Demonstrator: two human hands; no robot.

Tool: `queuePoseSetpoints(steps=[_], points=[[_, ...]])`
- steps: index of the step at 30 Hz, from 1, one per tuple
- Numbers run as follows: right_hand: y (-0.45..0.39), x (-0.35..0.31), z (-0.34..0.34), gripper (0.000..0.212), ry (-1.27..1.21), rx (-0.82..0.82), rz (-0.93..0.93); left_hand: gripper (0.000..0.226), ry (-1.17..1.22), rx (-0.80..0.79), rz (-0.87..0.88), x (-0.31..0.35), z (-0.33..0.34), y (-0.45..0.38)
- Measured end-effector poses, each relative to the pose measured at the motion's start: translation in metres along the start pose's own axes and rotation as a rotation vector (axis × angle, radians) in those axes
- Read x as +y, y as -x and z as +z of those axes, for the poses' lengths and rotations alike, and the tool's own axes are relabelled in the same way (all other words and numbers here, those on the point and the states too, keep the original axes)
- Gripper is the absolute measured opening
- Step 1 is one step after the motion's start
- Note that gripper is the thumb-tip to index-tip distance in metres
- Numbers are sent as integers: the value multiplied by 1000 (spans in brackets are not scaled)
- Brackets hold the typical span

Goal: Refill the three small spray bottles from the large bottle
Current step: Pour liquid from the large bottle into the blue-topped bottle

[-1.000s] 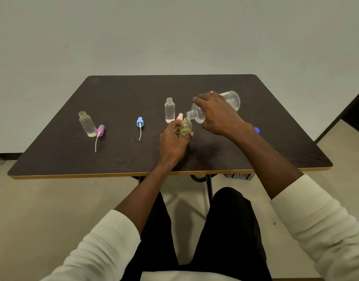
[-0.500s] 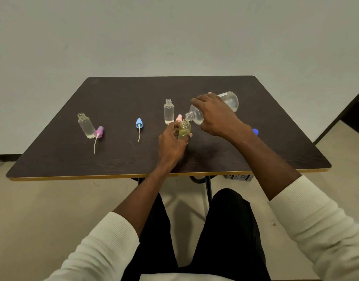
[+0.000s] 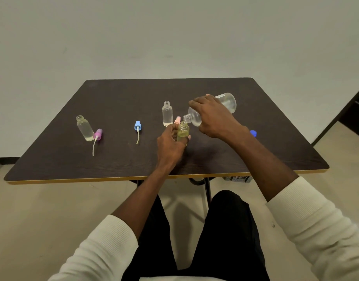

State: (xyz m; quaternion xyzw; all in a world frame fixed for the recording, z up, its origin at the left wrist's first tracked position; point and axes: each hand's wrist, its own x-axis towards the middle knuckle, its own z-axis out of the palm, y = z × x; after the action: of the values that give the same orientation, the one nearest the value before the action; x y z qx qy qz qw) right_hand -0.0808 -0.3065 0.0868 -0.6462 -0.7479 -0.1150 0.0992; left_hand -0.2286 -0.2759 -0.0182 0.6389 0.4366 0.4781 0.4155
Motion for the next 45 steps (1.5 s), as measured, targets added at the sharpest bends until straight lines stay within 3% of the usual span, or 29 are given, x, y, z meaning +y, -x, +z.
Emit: queuePoseSetpoints(steps=[45], points=[[2,-2,-4,73,42,3,1,44,-17,11,-2,-2,2,-2]])
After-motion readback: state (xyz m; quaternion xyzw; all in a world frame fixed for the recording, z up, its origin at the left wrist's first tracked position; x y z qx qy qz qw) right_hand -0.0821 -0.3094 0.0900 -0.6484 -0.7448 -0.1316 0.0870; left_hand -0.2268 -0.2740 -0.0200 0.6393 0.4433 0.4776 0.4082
